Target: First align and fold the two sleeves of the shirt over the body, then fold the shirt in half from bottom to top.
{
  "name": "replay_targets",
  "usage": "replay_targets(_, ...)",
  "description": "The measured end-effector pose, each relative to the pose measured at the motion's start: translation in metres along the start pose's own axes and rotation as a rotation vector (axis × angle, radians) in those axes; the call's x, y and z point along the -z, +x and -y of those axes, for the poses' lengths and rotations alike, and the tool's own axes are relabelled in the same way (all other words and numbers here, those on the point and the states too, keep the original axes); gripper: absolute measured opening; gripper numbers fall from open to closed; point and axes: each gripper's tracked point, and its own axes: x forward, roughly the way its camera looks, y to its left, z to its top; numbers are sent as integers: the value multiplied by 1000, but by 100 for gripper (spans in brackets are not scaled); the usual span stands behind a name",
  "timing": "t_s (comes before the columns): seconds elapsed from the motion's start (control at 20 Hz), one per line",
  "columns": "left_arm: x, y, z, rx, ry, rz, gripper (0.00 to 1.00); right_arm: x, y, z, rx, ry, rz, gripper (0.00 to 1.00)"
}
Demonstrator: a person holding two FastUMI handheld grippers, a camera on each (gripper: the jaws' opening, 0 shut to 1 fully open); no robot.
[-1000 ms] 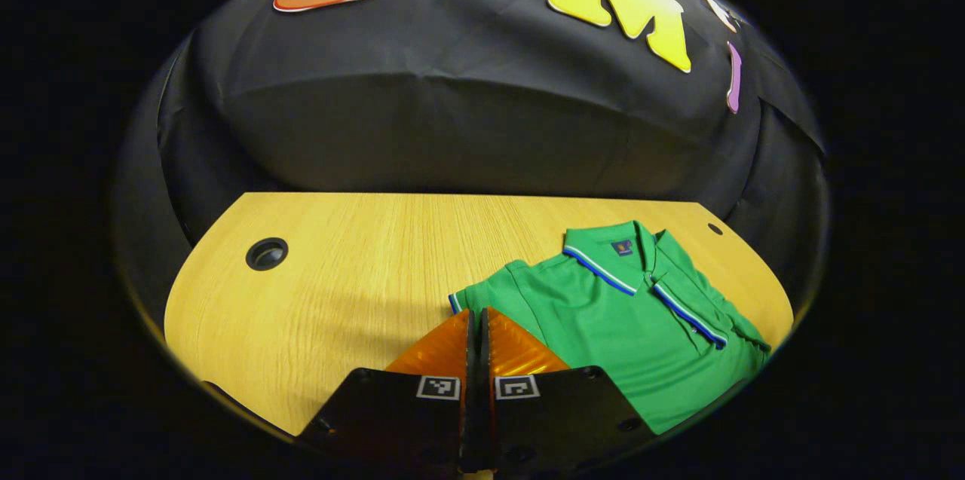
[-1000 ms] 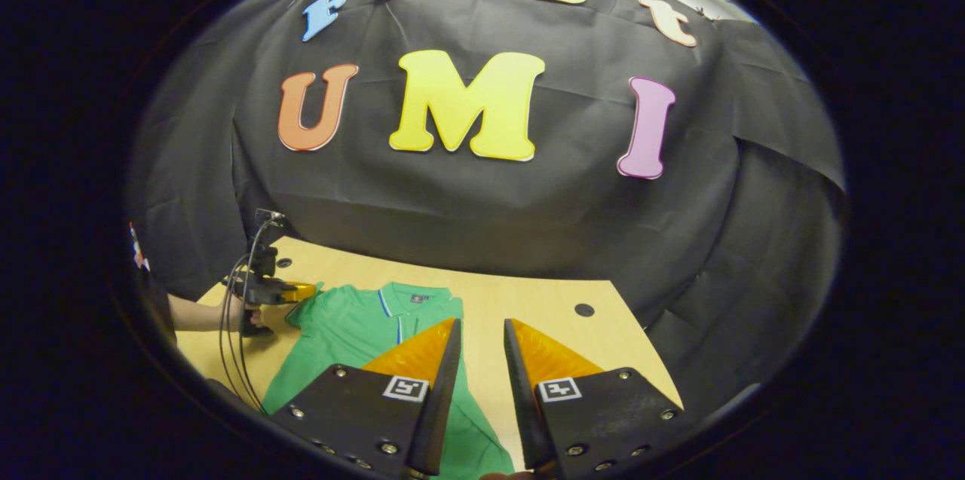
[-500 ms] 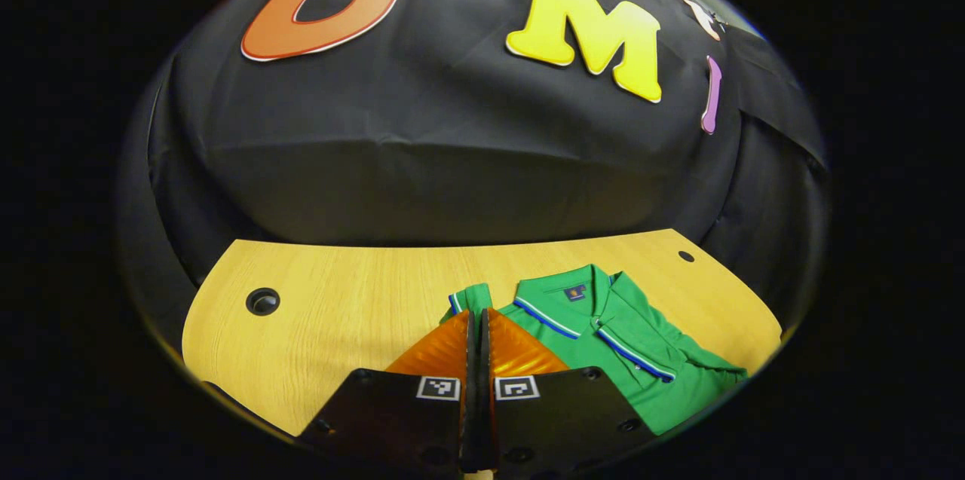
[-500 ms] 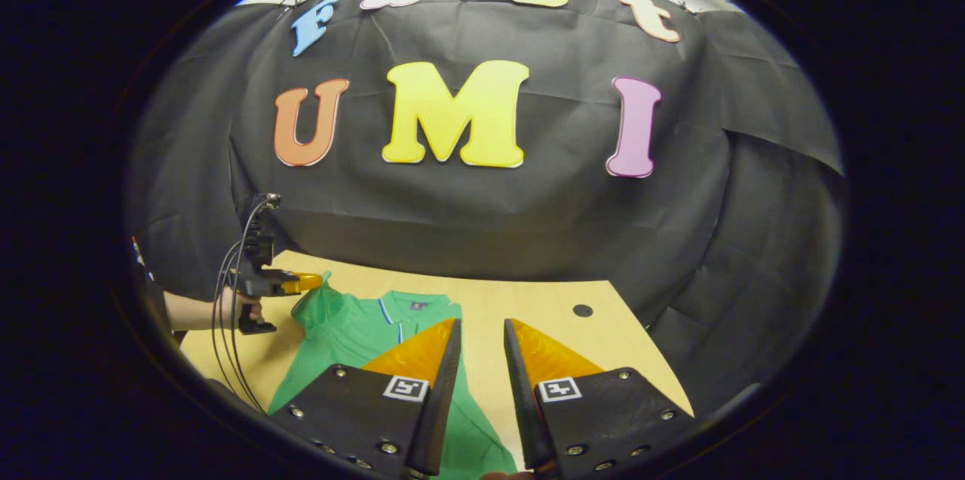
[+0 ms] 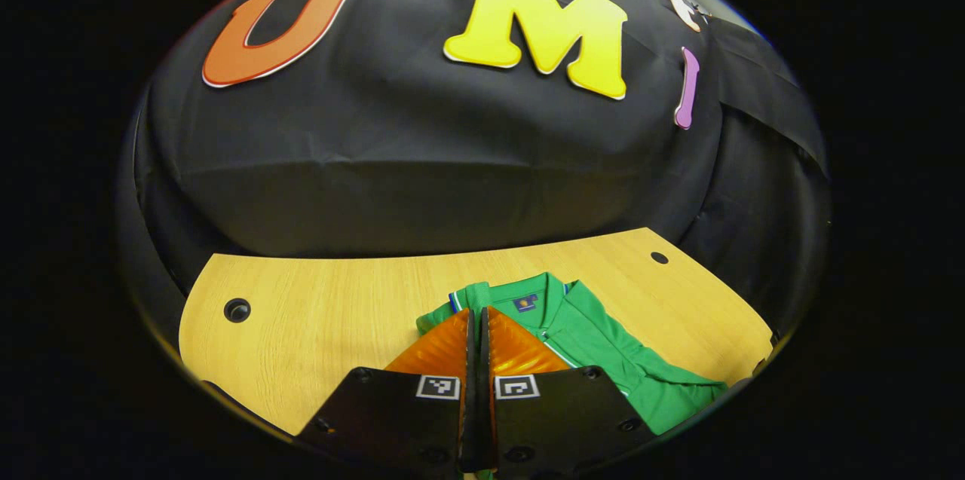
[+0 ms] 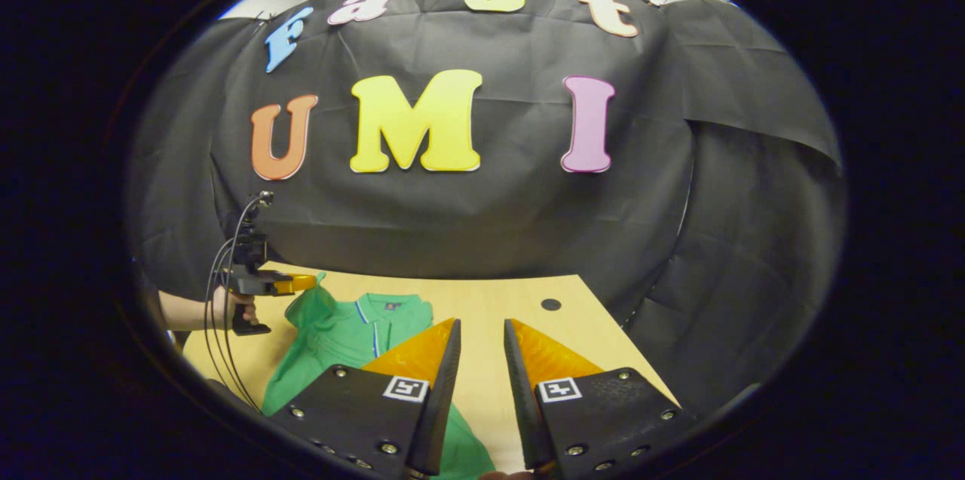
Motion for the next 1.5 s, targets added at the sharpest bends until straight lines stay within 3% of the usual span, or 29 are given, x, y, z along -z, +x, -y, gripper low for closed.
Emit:
replay_targets(0.4,12,5,83,60,57,-31,3,-2,-10,32,26,42,16,39)
replay_targets(0.6,45,15,99,34,82,-101,4,-5,-8,40,25,54,20,39)
replay_targets(0.7,63,11,111,66,61,-146,16,-4,-6,40,20,61,16,38)
replay_targets(0.85,72,0,112,47,71,-149,100,1,-2,33,-3,63,0,39)
replay_targets(1.05,74,-30,103,-17,45,-119,100,1,7,8,-58,38,-19,39)
replay_targets(1.5,77,-142,57,-251,-69,-25,100,15,15,-83,-263,-40,-55,39)
